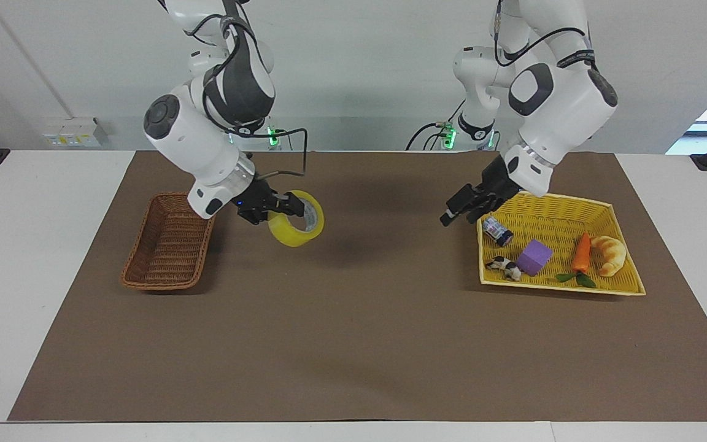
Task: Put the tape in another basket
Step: 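Carry the tape into the wicker basket while the left gripper withdraws, then open the right gripper and release the tape in the wicker basket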
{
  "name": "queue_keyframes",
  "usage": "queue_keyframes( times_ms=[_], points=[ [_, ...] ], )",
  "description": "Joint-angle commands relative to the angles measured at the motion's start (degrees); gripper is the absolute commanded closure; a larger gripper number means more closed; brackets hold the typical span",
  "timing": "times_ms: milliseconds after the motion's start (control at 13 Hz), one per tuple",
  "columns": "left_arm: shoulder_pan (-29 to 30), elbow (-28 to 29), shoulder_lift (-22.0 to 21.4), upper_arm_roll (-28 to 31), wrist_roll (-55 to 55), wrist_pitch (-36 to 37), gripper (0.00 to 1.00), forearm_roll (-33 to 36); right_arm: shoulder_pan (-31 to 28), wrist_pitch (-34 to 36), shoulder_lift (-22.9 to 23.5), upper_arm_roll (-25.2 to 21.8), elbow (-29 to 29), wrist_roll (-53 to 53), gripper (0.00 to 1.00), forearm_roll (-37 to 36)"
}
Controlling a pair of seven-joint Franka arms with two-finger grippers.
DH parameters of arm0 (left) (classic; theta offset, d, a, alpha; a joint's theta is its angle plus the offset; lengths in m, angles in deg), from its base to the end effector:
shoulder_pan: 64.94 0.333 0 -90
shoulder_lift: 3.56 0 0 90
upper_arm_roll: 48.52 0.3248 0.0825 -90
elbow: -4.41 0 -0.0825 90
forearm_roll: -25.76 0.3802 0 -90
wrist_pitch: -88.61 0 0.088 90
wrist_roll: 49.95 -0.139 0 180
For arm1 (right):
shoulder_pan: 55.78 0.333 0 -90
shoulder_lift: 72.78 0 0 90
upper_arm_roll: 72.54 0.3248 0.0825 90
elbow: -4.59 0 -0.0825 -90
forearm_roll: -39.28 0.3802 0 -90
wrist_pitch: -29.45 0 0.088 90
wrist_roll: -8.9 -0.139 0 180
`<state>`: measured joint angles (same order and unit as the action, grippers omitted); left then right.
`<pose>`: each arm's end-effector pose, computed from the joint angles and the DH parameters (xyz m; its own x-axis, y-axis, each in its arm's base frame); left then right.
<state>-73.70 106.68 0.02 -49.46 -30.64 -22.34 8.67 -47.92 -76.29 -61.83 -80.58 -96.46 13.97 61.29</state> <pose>0.5788 -0.1281 0.5011 0.9663 0.2561 -0.0243 0.2519 -0.9226 0.2921 0.6013 0.0434 0.4299 0.9953 -0.0225 -0.0938 -0.0526 -0.9416 -0.3326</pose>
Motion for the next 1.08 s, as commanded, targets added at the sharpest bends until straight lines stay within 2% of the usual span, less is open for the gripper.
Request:
queue_keyframes(
  times_ms=[0,308,615,769,1000],
  points=[
    [3.39,-3.12,-0.33,-0.55,-7.84,6.78,0.0,8.52,-6.07,-0.08,-1.99,0.74,-2.39,7.38,1.0,-2.57],
    [5.95,-4.35,-1.64,-0.55,-19.89,10.03,0.0,16.71,-15.66,-1.03,-1.2,0.74,-5.63,21.69,1.0,-3.02],
    [5.95,-12.33,-0.59,-0.55,-25.55,20.84,0.0,19.72,-17.69,-1.39,-2.51,0.83,-9.42,24.28,1.0,-3.02],
    [5.95,-12.19,-1.02,-0.55,-25.37,21.92,0.0,19.28,-19.19,-2.79,-1.03,0.74,-10.56,29.44,1.0,-2.06],
    [5.95,-12.0,-1.03,-0.55,-25.02,21.66,0.0,19.1,-19.63,-5.61,-0.85,0.83,-13.37,31.14,1.0,-2.05]
  ],
)
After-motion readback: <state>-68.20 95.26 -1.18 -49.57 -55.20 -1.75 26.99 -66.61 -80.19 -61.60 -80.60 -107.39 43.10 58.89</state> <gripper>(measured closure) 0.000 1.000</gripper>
